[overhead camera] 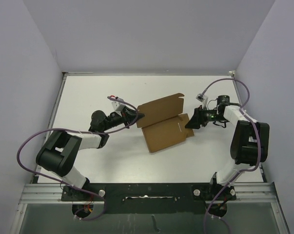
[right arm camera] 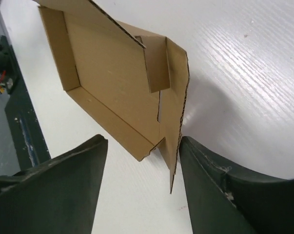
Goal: Fold the paper box
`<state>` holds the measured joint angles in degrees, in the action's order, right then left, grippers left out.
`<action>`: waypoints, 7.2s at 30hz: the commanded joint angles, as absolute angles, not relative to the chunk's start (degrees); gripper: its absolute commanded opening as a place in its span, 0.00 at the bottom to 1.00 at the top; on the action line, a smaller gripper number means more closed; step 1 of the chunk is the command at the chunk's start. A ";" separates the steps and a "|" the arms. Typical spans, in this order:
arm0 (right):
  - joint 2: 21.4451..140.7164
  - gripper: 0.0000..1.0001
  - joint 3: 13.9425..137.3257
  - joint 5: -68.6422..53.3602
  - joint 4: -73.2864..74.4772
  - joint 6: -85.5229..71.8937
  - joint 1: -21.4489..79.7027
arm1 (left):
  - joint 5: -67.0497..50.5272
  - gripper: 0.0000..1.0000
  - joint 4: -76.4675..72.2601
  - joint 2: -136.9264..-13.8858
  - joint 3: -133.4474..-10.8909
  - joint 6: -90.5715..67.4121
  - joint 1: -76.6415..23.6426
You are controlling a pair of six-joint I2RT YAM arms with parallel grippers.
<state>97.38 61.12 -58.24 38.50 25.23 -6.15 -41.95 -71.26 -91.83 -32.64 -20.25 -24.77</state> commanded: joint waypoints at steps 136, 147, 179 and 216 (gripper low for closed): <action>100.08 0.40 57.67 -52.98 27.01 12.26 5.44 | -32.49 0.00 -68.83 -85.37 -29.14 -18.67 -27.36; 101.15 0.34 56.47 -51.77 26.81 11.07 7.43 | -29.02 0.00 -71.08 -85.70 -26.38 -18.44 -27.94; 94.14 0.00 58.64 -24.24 28.84 17.72 16.70 | -31.74 0.00 -76.55 -87.87 -23.82 -24.35 -28.67; 97.30 0.20 59.59 -10.71 33.09 30.26 20.18 | -33.06 0.00 -86.62 -98.14 -23.69 -26.38 -29.77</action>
